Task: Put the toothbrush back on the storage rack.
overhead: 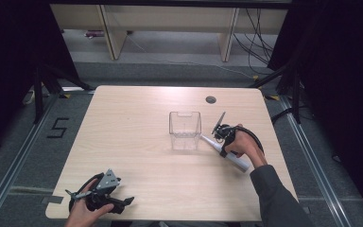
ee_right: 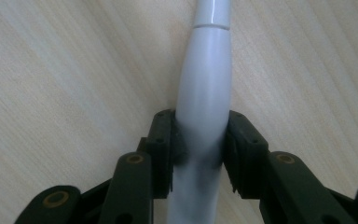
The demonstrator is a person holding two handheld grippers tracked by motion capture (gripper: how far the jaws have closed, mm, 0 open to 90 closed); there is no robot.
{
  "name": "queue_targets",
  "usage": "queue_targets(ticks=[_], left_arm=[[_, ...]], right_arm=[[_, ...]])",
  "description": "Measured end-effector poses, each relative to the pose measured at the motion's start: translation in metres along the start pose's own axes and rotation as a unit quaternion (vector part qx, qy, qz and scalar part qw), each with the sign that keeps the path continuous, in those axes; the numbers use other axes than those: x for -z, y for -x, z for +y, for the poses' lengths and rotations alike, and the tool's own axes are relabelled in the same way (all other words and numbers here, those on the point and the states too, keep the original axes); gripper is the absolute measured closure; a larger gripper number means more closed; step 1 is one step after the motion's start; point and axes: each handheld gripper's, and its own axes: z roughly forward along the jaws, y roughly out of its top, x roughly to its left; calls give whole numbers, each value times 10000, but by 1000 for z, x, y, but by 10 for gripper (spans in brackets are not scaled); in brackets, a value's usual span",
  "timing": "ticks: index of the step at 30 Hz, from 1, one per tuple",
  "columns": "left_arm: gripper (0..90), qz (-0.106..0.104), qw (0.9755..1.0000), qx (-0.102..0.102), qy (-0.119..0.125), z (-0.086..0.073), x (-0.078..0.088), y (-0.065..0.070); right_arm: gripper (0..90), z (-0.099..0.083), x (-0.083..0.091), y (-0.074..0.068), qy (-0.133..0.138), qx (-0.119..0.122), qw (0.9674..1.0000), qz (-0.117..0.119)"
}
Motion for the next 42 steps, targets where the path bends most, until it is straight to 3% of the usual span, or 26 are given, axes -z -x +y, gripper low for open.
queue_targets(ticks=[1,10,12,13,18,21,26,27,28,29,31,32,33,35,37,39,42], left_arm=[[151,-3,10000,4,4,0,0,0],[151,-6,10000,-1,-6,0,0,0],[151,-30,10000,-9,4,0,0,0],[151,-32,10000,-16,-3,0,0,0],[151,-35,10000,-27,-11,0,0,0],[151,3,10000,11,5,0,0,0],[151,-5,10000,7,11,0,0,0],[151,-3,10000,11,11,0,0,0],[151,3,10000,15,7,0,0,0],[151,3,10000,11,2,0,0,0],[151,-4,10000,10,8,0,0,0],[151,1,10000,14,6,0,0,0],[151,2,10000,19,8,0,0,0],[151,2,10000,10,3,0,0,0],[151,-13,10000,4,5,0,0,0],[151,-5,10000,1,-4,0,0,0],[151,-6,10000,5,-4,0,0,0]], right_arm=[[659,2,0,-1,-76,-124,9999,-34],[664,4,0,2,-247,13,9997,-36],[665,5,0,-2,-273,-211,9994,40],[666,6,1,-2,-300,-210,9993,-14],[668,5,1,-2,-317,-257,9992,52],[669,4,0,1,-258,-113,9996,8],[669,1,6,1,-234,-282,9993,-69],[669,1,7,4,-142,-143,9997,-116],[670,-1,8,4,-77,-214,9996,-145],[670,-2,10,7,-13,-83,9999,-120],[670,-4,15,8,18,-131,9997,-189],[670,-6,17,9,96,-124,9997,-174],[670,-10,22,10,299,-270,9990,-188],[670,-12,24,11,403,-261,9987,-150],[670,-16,30,10,611,-404,9973,-55],[670,-21,34,13,877,-260,9958,-44],[670,-26,43,12,1116,-403,9929,-38]])
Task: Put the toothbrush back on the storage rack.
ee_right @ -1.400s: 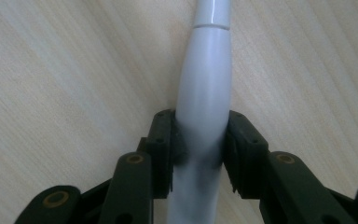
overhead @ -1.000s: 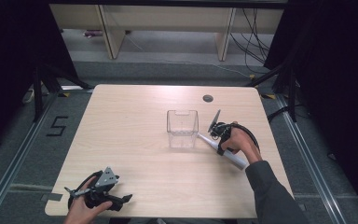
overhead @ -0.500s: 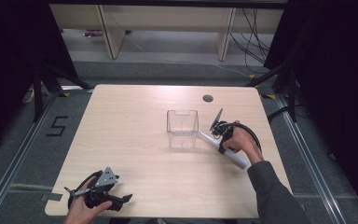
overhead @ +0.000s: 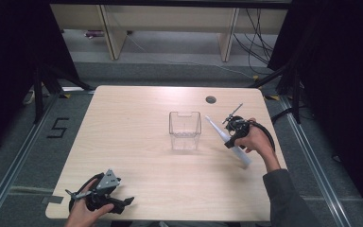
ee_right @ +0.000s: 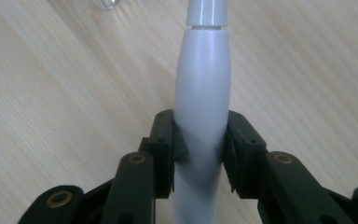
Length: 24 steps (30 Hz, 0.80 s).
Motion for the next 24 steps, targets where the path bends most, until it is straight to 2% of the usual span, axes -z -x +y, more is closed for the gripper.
queue_targets(ticks=[5,6,7,9,11,12,13,14,15,17,18,19,20,21,22,23,24], left_arm=[[151,-20,10000,-24,-26,0,0,0],[151,1,10000,11,-3,0,0,0],[151,5,10000,7,-5,0,0,0],[151,11,10000,2,-15,0,0,0],[151,11,10000,-2,2,0,0,0],[151,12,10000,-4,2,0,0,0],[151,12,10000,-11,-2,0,0,0],[151,13,10000,-1,-3,0,0,0],[151,14,10000,-6,-7,0,0,0],[151,16,10000,-5,-16,0,0,0],[151,17,10000,-8,-19,0,0,0],[151,17,10000,-5,-16,0,0,0],[151,19,10000,-4,-16,0,0,0],[151,23,10000,2,-12,0,0,0],[151,26,10000,14,-3,0,0,0],[151,28,10000,4,-4,0,0,0],[151,27,10000,4,-9,0,0,0]], right_arm=[[670,-5,15,-1,502,-70,9987,-24],[670,-6,18,-2,667,11,9978,-37],[670,-7,24,-6,802,-154,9967,-42],[670,-9,28,-9,906,-318,9954,-53],[670,-10,32,-10,1094,-297,9936,6],[670,-10,33,-11,1204,-351,9921,-59],[670,-10,34,-12,1301,-297,9911,20],[670,-10,34,-12,1417,-280,9895,-15],[670,-10,34,-11,1577,-135,9874,-81],[670,-11,34,-12,1666,-227,9858,4],[670,-12,33,-10,1816,-122,9833,-64],[670,-13,32,-11,1890,-175,9818,-17],[670,-13,33,-10,1937,-129,9810,-18],[670,-14,32,-12,2071,-224,9781,4],[669,-14,32,-11,2104,-205,9774,10],[670,-15,32,-10,2277,-171,9736,-55],[670,-16,32,-11,2329,-191,9723,-13]])
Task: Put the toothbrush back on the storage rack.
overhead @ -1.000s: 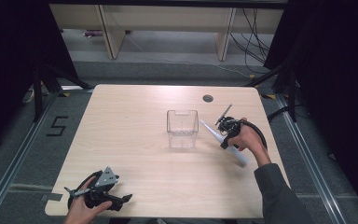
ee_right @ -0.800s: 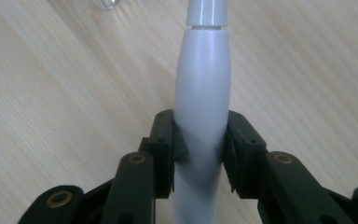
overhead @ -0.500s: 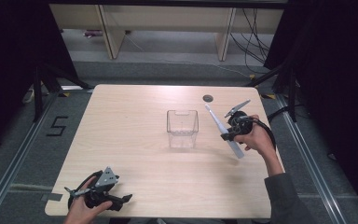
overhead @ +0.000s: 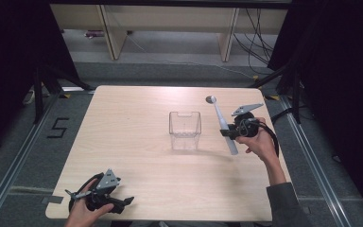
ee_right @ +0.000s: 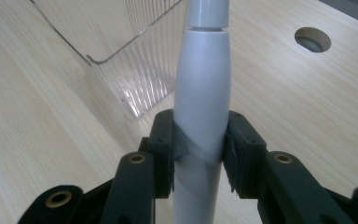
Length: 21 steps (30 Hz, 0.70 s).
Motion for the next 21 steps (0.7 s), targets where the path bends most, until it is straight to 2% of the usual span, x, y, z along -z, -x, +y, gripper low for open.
queue_targets(ticks=[1,2,3,4,5,6,10,12,13,16,17,20,21], left_arm=[[151,0,10000,-7,-1,0,0,0],[151,-4,10000,-5,3,0,0,0],[151,-9,10000,-7,7,0,0,0],[151,-10,10000,-13,8,0,0,0],[151,-3,10000,9,12,0,0,0],[151,-4,10000,12,15,0,0,0],[151,-38,10000,-7,14,0,0,1],[151,-5,10000,-5,10,0,0,0],[151,-2,10000,0,16,0,0,0],[151,-15,10000,-16,9,0,0,0],[151,-13,10000,-13,0,0,0,0],[151,-9,10000,-5,10,0,0,0],[151,-2,10000,-18,-1,0,0,0]], right_arm=[[670,0,1,-1,-1,-132,9999,69],[670,0,2,-1,-10,-159,9999,38],[669,0,1,1,110,-66,9999,-21],[669,0,3,-1,37,-173,9998,-28],[670,0,3,0,131,-80,9998,-85],[670,0,2,0,245,-195,9995,-73],[669,2,3,2,419,-185,9989,-61],[669,2,2,3,713,-194,9972,-84],[669,3,2,5,774,-62,9970,-50],[670,3,0,5,853,24,9963,-115],[669,3,0,4,803,-120,9967,-71],[669,3,-1,4,850,-91,9963,-82],[669,4,0,2,876,-177,9960,-94]])
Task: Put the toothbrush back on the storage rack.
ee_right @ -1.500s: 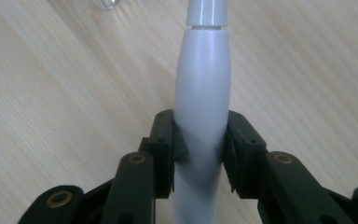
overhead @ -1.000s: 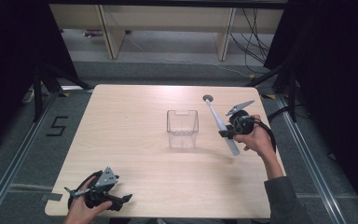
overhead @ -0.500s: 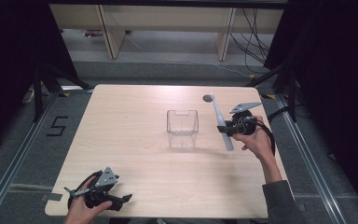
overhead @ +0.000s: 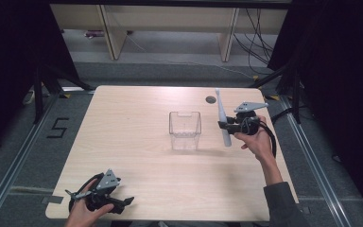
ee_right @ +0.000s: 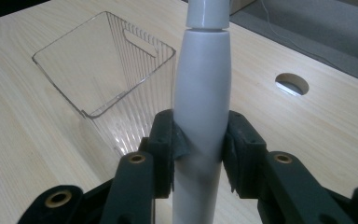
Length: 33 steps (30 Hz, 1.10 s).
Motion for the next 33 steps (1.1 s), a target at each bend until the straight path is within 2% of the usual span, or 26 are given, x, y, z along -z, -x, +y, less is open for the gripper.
queue_targets(ticks=[1,3,4,8,9,11,12,13,15,16,18,20,22,23,24,25,29,30,32,33], left_arm=[[151,-1,10000,21,10,0,0,0],[151,-1,10000,39,19,0,0,0],[151,-2,10000,34,27,0,0,0],[151,9,10000,51,37,0,0,0],[151,12,10000,64,41,0,0,0],[151,16,10000,43,25,0,0,0],[151,4,10000,17,31,0,0,0],[151,0,10000,31,29,0,0,0],[151,6,10000,66,42,0,0,0],[151,8,10000,33,33,0,0,0],[151,1,10000,6,29,0,0,0],[151,-4,10000,24,27,0,0,0],[151,-1,10000,23,18,0,0,0],[151,1,10000,32,22,0,0,0],[151,7,10000,44,33,0,0,0],[151,3,10000,29,32,0,0,0],[151,1,10000,30,22,0,0,0],[151,2,10000,29,23,0,0,0],[151,5,10000,48,33,0,0,0],[151,5,10000,57,41,0,0,0]], right_arm=[[669,0,0,-1,7,-47,10000,1],[669,3,2,1,60,130,9999,-11],[670,4,2,-2,96,39,9999,-24],[669,10,3,-3,196,147,9997,-24],[669,12,4,-5,133,50,9999,30],[670,15,4,-5,279,173,9995,-16],[669,17,6,-7,195,74,9998,34],[669,18,6,-6,224,183,9996,-19],[669,22,8,-9,297,59,9995,24],[669,24,11,-7,300,209,9993,-33],[669,29,13,-9,416,162,9990,-24],[669,34,17,-11,404,102,9991,41],[669,39,16,-13,540,122,9984,69],[669,42,18,-14,490,100,9987,133],[670,44,16,-15,580,75,9982,128],[669,47,18,-15,495,90,9986,141],[669,55,16,-21,591,29,9981,194],[670,59,17,-23,570,129,9981,171],[669,63,16,-26,559,90,9981,251],[670,65,16,-27,565,115,9981,217]])
